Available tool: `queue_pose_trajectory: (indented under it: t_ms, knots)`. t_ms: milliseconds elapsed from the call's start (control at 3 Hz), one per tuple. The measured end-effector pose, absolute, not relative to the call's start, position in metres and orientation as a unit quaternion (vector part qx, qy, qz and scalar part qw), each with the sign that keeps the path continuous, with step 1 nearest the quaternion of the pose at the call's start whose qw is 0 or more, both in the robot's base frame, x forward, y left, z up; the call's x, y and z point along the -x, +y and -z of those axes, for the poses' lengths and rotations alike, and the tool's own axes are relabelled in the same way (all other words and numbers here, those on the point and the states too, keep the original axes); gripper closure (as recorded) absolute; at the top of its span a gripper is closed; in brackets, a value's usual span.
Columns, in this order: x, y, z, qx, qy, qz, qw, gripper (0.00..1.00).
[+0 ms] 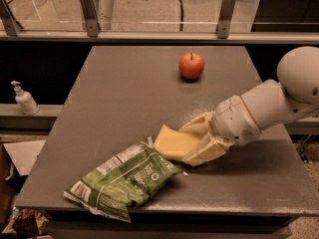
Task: Move sponge near green jalapeno chip bag
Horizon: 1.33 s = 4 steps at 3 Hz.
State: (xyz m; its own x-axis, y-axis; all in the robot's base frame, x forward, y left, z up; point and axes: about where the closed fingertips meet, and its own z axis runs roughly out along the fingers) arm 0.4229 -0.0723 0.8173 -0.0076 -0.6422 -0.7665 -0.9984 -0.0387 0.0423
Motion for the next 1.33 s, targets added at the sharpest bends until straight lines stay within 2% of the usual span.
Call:
queue_pose_trajectory:
  t_ms: [1000, 1333]
  knots:
    - [-0.4189, -0.0654, -0.825, 0.656, 0.63, -0.315, 0.271, 0.13]
    - [-0.4187, -0.0645, -0.8255, 0.657, 0.63, -0.315, 0.269, 0.0]
